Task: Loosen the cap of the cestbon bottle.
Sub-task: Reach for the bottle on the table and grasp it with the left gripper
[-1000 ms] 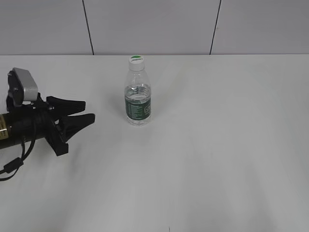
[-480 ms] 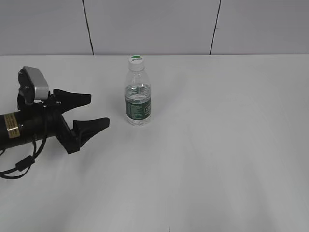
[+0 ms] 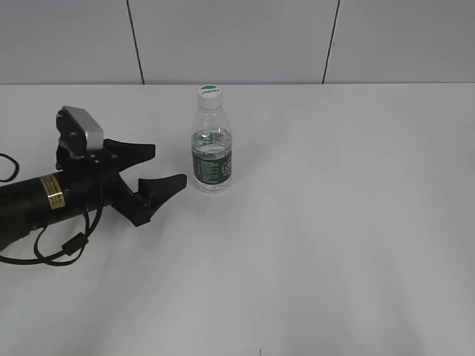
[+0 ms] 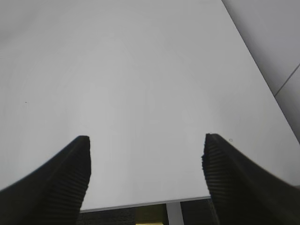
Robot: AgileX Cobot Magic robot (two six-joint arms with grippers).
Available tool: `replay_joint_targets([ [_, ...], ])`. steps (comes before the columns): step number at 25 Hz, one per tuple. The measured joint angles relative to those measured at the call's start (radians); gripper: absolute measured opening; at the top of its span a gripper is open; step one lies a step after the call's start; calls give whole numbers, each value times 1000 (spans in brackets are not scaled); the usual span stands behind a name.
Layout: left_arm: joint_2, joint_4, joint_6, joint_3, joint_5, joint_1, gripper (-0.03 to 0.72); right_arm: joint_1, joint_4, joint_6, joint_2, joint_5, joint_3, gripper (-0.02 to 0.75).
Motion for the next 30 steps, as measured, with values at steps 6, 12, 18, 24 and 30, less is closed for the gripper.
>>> replay_joint_targets([
  [6, 75, 1, 0, -49, 1, -24, 587, 0, 0, 0, 0, 0, 0, 566],
  [12, 121, 0, -1, -104, 1, -29, 589, 0, 0, 0, 0, 0, 0, 566],
  [18, 166, -1, -46, -176, 0, -67, 590, 0, 0, 0, 0, 0, 0, 566],
  [24, 191, -13, -76, -231, 1, -87, 590, 0, 0, 0, 0, 0, 0, 566],
  [30, 192, -19, -119, -284, 1, -106, 591, 0, 0, 0, 0, 0, 0, 566],
])
